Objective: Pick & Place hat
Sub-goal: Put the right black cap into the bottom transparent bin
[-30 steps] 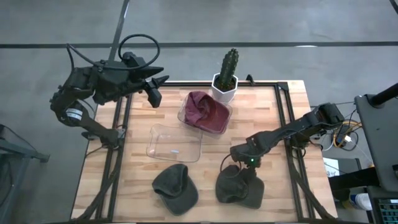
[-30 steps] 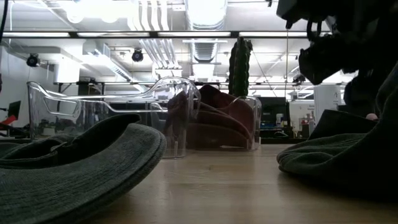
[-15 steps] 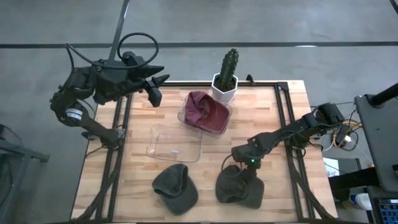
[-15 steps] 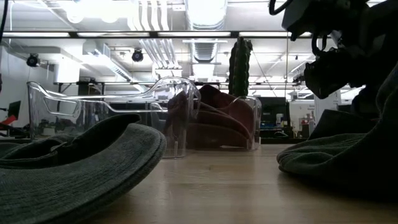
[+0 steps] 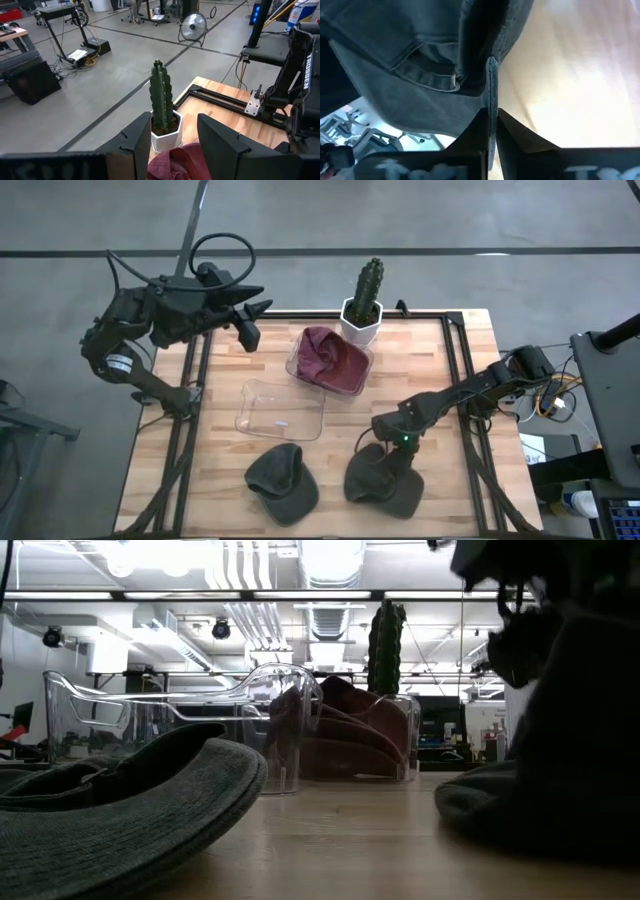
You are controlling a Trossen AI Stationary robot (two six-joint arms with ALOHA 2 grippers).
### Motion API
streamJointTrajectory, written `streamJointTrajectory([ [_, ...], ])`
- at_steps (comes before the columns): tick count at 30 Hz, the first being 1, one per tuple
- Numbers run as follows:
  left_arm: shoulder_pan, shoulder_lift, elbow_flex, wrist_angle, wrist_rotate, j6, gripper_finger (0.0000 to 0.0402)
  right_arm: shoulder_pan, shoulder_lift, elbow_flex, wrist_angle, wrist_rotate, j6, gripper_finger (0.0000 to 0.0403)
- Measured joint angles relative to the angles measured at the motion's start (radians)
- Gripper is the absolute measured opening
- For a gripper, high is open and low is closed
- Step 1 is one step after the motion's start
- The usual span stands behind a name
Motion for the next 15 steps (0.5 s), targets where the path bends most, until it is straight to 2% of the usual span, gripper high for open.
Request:
streamJointTrajectory([
  [4, 0.0, 0.0, 0.0, -0.012, 0.0, 0.0, 0.0153, 0.002, -0.028, 0.083, -0.084, -0.001, -0.006, 0.0011],
  [11, 0.0, 0.0, 0.0, -0.018, 0.002, 0.001, 0.0153, 0.002, -0.039, 0.312, -0.391, 0.014, -0.116, 0.0011],
  [15, 0.0, 0.0, 0.0, -0.018, 0.003, 0.002, 0.0153, 0.002, -0.039, 0.451, -0.456, 0.037, -0.166, 0.0012],
])
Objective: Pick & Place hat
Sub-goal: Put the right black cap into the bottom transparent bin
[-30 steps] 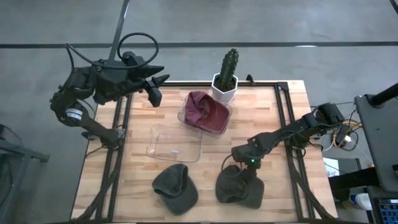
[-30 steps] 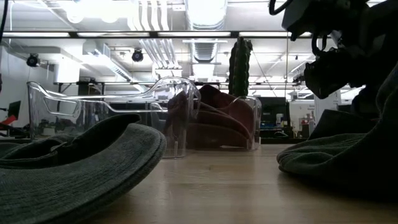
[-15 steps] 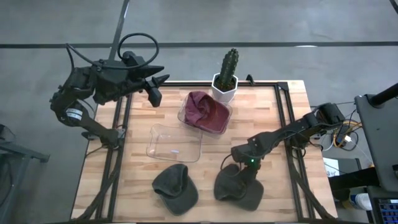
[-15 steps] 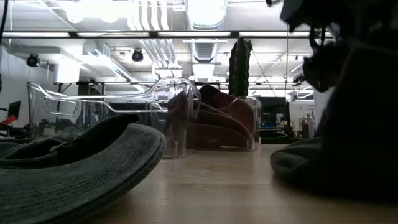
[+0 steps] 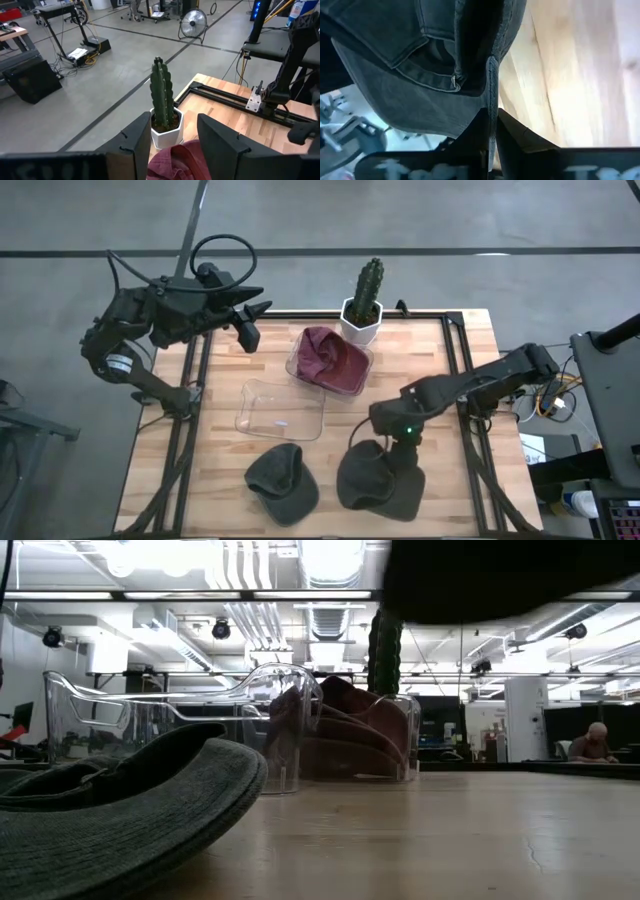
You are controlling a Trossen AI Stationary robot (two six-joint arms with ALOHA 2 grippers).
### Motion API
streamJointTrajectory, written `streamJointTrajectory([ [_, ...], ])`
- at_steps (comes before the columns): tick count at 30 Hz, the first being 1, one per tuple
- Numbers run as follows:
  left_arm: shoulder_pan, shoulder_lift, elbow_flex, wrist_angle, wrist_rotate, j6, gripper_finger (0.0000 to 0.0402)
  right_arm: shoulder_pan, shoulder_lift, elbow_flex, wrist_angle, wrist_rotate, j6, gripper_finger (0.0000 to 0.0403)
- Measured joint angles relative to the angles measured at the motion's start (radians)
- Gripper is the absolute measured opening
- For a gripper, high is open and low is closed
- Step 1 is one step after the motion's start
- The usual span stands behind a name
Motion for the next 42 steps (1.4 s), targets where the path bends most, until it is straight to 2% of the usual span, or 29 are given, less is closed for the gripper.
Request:
streamJointTrajectory([
  [4, 0.0, 0.0, 0.0, 0.0, 0.0, 0.0, 0.0153, -0.014, 0.0, 0.129, -0.024, 0.115, -0.031, 0.0012],
  [9, 0.0, 0.0, 0.0, 0.0, 0.0, 0.0, 0.0153, -0.071, 0.001, 0.249, -0.022, 0.312, -0.094, 0.0012],
  [14, 0.0, 0.001, 0.0, 0.0, 0.001, -0.003, 0.0153, -0.146, 0.002, 0.319, 0.0, 0.413, -0.196, 0.0012],
  [22, 0.0, 0.001, -0.001, -0.011, 0.002, -0.004, 0.0153, -0.283, 0.029, 0.333, 0.133, 0.427, -0.306, 0.0012],
  [28, 0.0, 0.002, -0.002, -0.02, 0.003, -0.004, 0.0153, -0.353, 0.151, 0.403, 0.245, 0.419, -0.433, 0.0012],
  [34, 0.0, 0.001, -0.002, -0.05, 0.002, -0.02, 0.0153, -0.383, 0.371, 0.599, 0.195, 0.388, -0.541, 0.0012],
  [42, 0.0, 0.0, -0.002, -0.08, 0.002, -0.02, 0.0153, -0.393, 0.695, 0.985, -0.07, 0.37, -0.605, 0.0012],
])
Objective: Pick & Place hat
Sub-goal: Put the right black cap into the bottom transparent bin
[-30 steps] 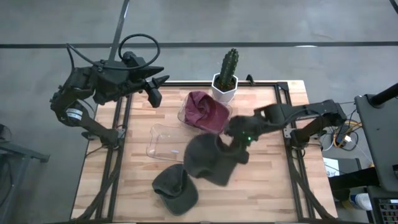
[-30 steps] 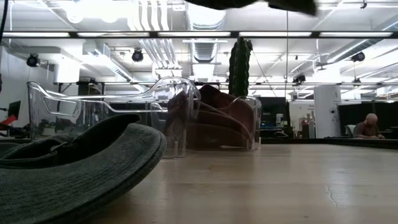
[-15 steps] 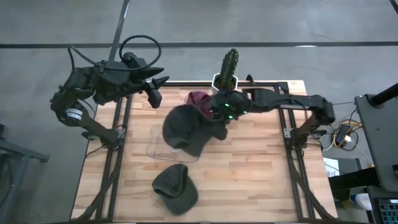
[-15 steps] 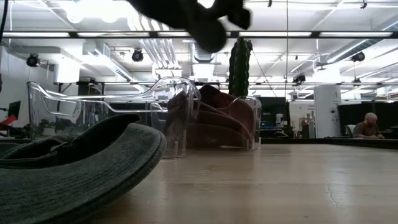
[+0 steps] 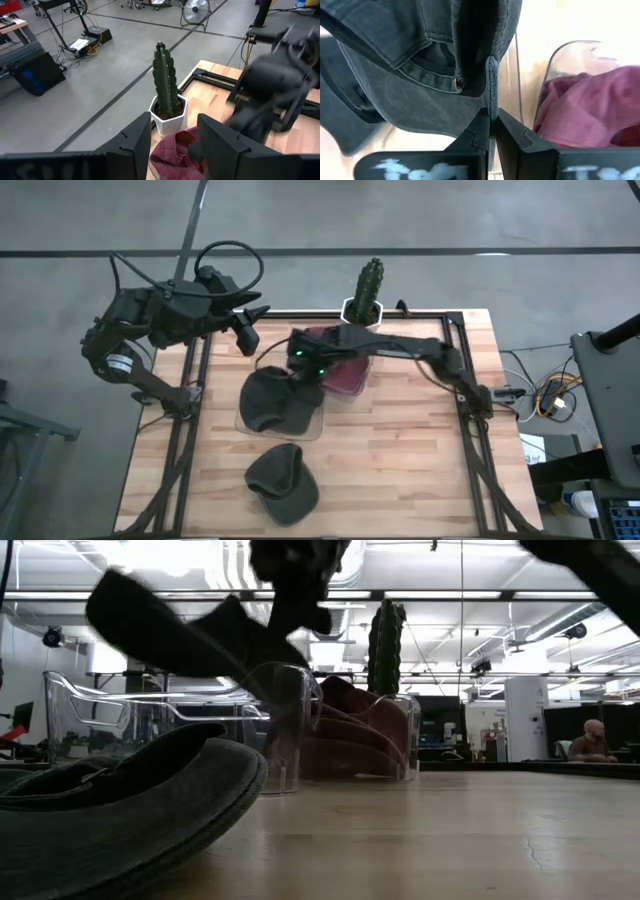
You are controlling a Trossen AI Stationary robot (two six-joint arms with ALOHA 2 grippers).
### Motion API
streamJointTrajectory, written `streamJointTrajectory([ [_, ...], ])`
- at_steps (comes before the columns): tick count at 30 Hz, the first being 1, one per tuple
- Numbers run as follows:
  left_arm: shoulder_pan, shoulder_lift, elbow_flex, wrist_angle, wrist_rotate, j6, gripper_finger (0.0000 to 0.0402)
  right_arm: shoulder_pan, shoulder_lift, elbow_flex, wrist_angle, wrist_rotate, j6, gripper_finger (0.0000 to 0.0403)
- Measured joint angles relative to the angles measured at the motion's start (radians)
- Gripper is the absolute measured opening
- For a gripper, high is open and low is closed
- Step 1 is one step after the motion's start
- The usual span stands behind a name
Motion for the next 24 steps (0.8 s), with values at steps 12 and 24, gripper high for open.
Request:
streamJointTrajectory([
  [12, 0.0, -0.001, 0.0, -0.006, 0.006, 0.006, 0.0153, -0.005, 0.114, 0.023, -0.042, -0.061, 0.003, 0.0019],
  [24, 0.0, -0.001, 0.0, -0.009, 0.006, 0.007, 0.0153, -0.004, 0.109, 0.058, 0.01, -0.062, 0.01, 0.0133],
])
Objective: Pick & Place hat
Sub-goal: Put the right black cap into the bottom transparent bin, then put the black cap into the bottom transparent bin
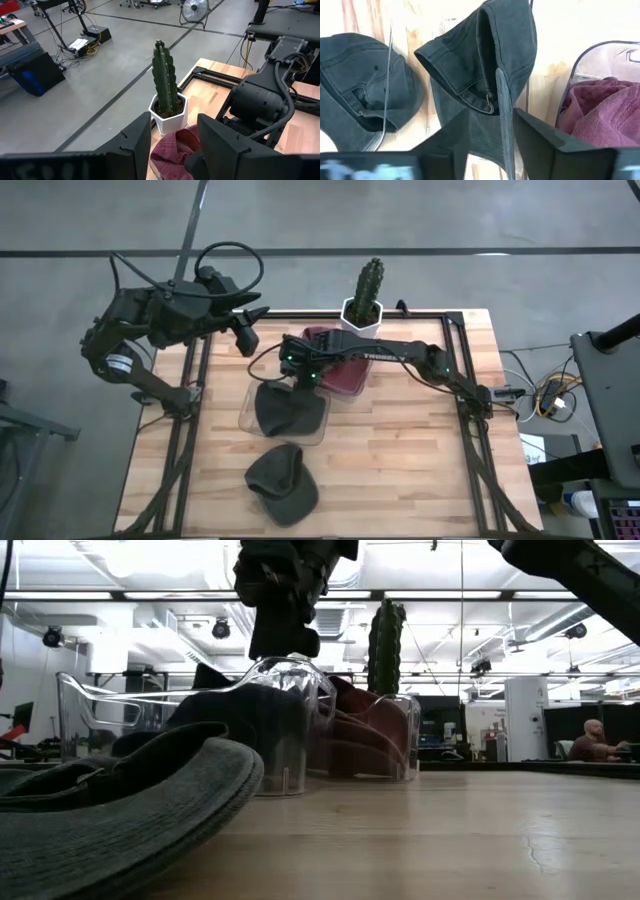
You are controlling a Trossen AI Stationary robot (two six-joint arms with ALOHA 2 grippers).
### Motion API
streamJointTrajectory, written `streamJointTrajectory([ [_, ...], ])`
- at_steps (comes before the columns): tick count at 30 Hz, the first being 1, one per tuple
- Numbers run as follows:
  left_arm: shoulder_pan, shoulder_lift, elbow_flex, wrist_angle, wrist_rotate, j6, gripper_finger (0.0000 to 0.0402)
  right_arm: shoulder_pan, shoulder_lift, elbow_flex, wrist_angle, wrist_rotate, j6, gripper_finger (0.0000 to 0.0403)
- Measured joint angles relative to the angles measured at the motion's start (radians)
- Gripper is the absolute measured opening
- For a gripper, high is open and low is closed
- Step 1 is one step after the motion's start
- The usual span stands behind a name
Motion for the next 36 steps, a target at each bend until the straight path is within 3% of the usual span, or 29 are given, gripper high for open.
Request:
streamJointTrajectory([
  [5, 0.0, 0.0, 0.0, 0.0, 0.0, 0.0, 0.0153, 0.001, -0.01, 0.022, -0.001, -0.022, 0.027, 0.0187],
  [9, 0.0, 0.0, 0.0, -0.001, 0.0, 0.0, 0.0153, 0.014, -0.07, 0.03, 0.014, -0.03, 0.022, 0.0187],
  [16, 0.0, 0.0, 0.0, -0.023, 0.008, -0.011, 0.0153, 0.068, -0.183, 0.03, -0.004, 0.027, 0.014, 0.014],
  [24, 0.0, 0.0, 0.0, -0.14, 0.098, -0.103, 0.0153, 0.16, -0.275, 0.026, -0.116, 0.03, 0.092, 0.0103],
  [31, 0.0, 0.001, 0.0, -0.224, 0.283, -0.13, 0.0153, 0.252, -0.292, 0.025, -0.189, 0.03, 0.145, 0.0058],
  [36, -0.012, 0.001, 0.0, -0.241, 0.339, -0.163, 0.0153, 0.295, -0.295, 0.025, -0.183, 0.083, 0.191, 0.0012],
])
